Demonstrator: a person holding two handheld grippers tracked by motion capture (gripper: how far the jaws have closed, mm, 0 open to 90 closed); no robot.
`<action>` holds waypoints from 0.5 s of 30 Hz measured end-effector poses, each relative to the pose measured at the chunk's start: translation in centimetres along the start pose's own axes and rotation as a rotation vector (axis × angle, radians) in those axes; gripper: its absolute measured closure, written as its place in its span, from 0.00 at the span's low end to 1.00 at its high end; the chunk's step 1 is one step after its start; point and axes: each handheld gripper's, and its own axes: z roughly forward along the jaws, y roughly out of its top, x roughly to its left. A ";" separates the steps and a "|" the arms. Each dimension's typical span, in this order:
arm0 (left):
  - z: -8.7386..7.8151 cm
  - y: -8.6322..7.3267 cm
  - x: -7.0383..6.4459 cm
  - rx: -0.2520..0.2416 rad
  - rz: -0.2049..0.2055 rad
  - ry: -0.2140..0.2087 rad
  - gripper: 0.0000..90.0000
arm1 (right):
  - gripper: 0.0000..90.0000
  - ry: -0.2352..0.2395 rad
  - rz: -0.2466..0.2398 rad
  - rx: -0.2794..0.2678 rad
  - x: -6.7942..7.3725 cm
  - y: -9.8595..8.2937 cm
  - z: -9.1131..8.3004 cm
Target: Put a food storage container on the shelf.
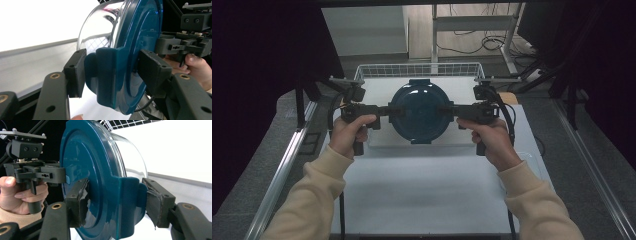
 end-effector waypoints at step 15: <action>-0.2 3.0 1.1 -0.014 0.007 -0.005 0.46 | 0.45 -0.005 -0.018 0.012 -0.1 3.4 1.1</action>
